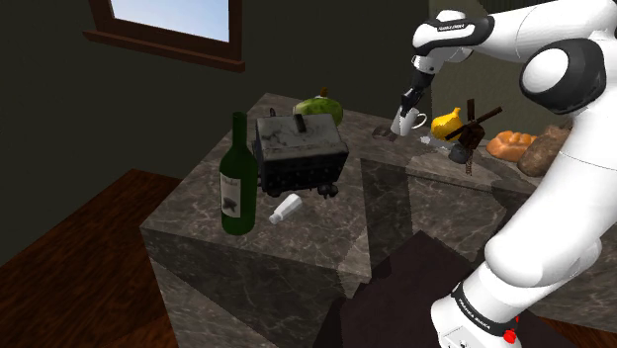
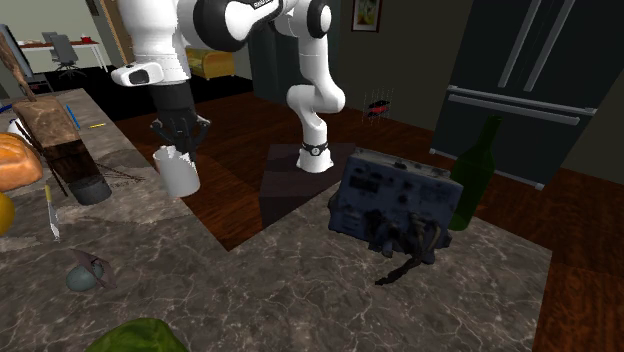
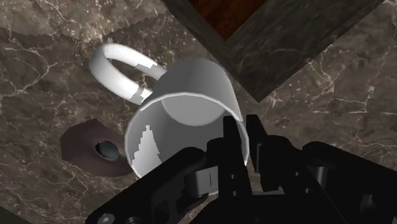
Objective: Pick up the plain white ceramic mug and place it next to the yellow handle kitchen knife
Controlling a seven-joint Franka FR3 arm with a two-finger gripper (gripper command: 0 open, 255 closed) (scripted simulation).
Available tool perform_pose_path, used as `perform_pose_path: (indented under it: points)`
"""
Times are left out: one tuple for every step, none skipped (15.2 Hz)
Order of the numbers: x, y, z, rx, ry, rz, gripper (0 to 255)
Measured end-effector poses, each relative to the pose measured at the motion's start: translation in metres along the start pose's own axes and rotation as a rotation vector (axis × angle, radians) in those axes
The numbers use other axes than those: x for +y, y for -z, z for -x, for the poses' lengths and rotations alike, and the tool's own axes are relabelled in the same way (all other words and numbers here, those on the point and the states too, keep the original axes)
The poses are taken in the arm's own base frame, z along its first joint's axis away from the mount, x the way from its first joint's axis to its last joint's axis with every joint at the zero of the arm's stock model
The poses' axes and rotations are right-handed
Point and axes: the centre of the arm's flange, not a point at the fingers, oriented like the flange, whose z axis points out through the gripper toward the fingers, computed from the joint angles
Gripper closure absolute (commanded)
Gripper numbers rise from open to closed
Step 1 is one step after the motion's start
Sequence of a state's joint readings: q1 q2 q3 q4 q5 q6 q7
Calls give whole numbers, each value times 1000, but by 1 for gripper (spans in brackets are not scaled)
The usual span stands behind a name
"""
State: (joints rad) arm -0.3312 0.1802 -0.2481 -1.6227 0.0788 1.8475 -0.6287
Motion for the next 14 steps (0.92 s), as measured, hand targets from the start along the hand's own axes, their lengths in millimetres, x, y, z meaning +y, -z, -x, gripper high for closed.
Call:
perform_pose_path:
  points:
    - [11, 1, 7, 0, 0, 0, 255]
    - [22, -2, 15, 0, 0, 0, 255]
    - [33, -1, 20, 0, 0, 0, 255]
    - [44, 1, 24, 0, 0, 0, 255]
    - [59, -1, 30, 0, 0, 1, 255]
    - [69, -3, 37, 0, 0, 0, 255]
    - [83, -5, 45, 0, 0, 0, 255]
    - [92, -5, 51, 0, 0, 0, 255]
    - [102, -8, 57, 0, 0, 0, 255]
    - [115, -9, 65, 0, 0, 0, 255]
    - [125, -9, 72, 0, 0, 0, 255]
    - [137, -8, 75, 0, 0, 0, 255]
    - [149, -10, 82, 0, 0, 0, 255]
    - [159, -11, 88, 0, 0, 0, 255]
